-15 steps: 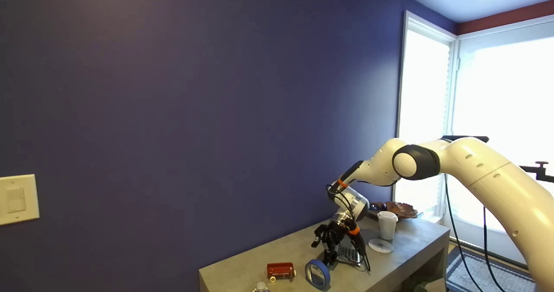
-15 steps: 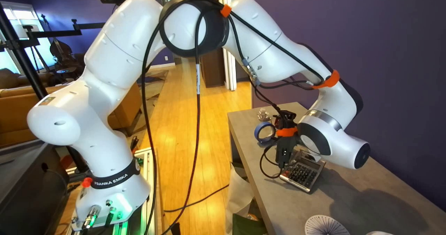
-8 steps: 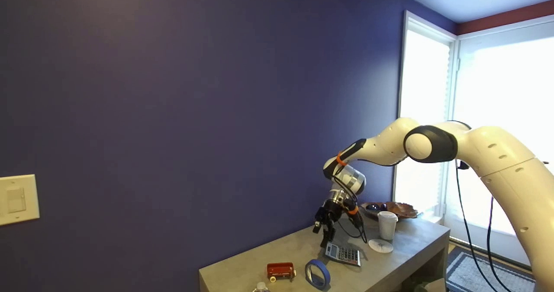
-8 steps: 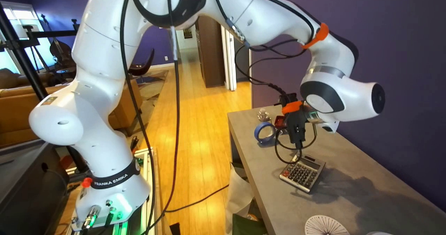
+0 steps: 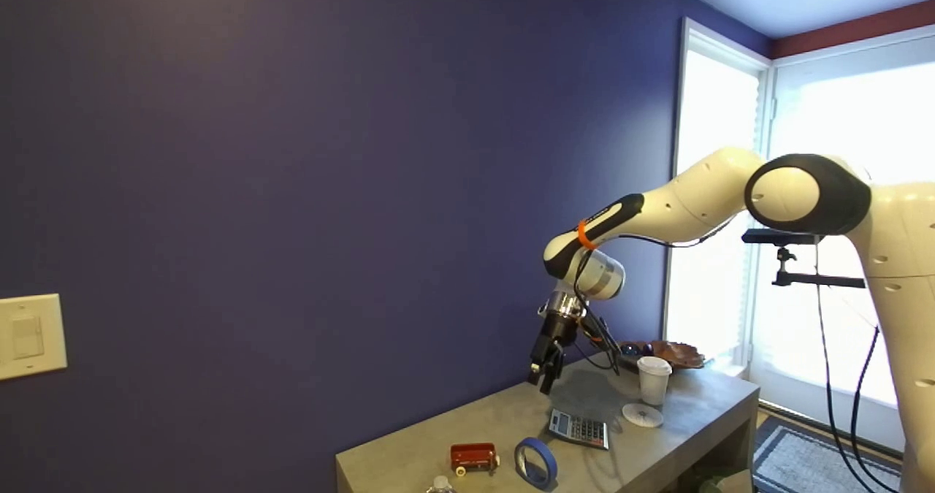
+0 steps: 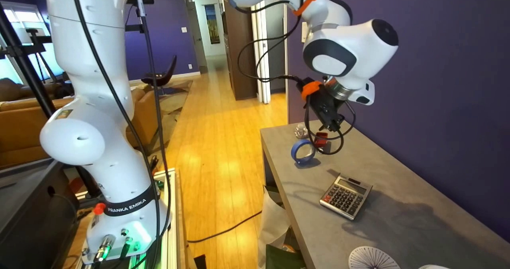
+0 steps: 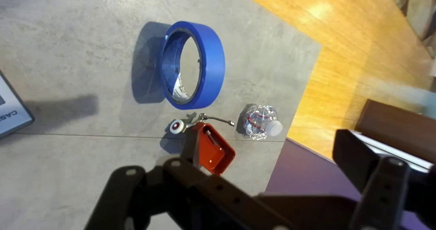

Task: Put the blue masking tape in the toy cart in an upright position

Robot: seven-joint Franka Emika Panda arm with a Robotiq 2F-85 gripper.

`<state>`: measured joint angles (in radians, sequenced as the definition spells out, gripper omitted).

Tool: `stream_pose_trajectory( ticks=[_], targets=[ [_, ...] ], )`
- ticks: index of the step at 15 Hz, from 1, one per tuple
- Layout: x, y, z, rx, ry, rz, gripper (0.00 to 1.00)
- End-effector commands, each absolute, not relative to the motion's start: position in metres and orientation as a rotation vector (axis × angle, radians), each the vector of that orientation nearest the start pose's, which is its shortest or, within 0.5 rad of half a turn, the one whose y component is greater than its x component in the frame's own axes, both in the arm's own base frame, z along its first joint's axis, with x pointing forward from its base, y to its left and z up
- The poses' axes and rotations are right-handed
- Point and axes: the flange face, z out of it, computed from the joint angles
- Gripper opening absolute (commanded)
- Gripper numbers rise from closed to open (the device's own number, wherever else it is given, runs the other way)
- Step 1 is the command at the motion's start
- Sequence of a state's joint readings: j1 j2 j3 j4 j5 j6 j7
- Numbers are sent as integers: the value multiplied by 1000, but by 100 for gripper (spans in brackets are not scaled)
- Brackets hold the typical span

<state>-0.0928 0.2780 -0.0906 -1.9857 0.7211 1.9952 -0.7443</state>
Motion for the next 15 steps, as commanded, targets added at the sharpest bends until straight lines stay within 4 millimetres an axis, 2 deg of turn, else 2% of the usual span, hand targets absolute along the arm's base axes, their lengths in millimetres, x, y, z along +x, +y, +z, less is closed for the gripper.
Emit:
stream_pose_trajectory(
  ticks=[1, 3, 4, 6, 11, 15],
  targets=[
    [541, -27, 326, -2674, -204, -158, 100],
    [531, -9, 325, -2754, -202, -217, 100],
    [554, -22, 320, -2683, -211, -175, 100],
    [543, -7, 319, -2723, -214, -198, 100],
    [537, -9, 320, -2731, -204, -206, 100],
    [536, 1, 316, -2828, -184, -250, 100]
  ],
)
